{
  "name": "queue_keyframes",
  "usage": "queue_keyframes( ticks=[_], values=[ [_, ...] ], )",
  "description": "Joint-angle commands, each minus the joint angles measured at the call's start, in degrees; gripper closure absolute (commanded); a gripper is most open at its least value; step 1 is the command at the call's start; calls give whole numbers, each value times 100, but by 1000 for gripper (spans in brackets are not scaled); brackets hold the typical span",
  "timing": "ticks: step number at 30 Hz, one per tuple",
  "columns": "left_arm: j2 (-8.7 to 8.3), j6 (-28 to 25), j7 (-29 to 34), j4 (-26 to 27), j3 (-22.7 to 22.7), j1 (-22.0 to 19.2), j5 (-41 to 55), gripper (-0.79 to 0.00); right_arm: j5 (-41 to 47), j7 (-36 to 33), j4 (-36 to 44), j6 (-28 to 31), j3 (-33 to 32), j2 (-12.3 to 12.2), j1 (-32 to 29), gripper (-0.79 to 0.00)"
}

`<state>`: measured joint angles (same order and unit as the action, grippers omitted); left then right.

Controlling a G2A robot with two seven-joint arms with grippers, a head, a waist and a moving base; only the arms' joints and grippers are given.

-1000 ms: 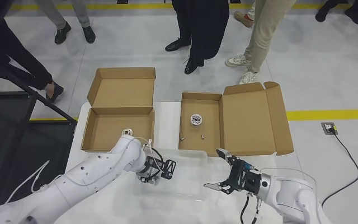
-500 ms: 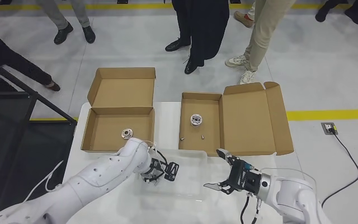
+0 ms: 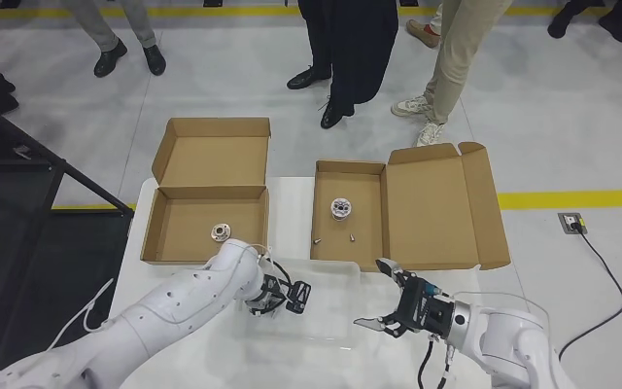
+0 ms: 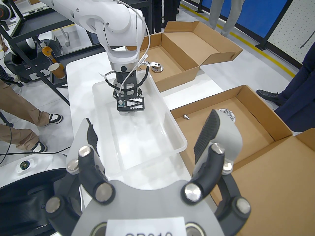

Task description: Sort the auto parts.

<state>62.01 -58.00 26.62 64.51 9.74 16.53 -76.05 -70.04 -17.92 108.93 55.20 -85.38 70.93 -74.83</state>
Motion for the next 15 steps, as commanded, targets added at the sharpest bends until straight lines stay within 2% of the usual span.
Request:
queue_keyframes(
  ticks=[1, 5, 11, 15],
  values=[
    [-13, 0, -44, 4, 0, -13, 46, -179, 0, 0, 0, 0, 0, 0, 0, -785],
    [-61, 0, -104, 49, 0, -37, 96, 0, 0, 0, 0, 0, 0, 0, 0, -785],
    [-184, 0, -269, 281, 0, -113, 196, 0, 0, 0, 0, 0, 0, 0, 0, -785],
    [-386, 0, -420, 666, 0, -268, 342, 0, 0, 0, 0, 0, 0, 0, 0, -785]
  ],
)
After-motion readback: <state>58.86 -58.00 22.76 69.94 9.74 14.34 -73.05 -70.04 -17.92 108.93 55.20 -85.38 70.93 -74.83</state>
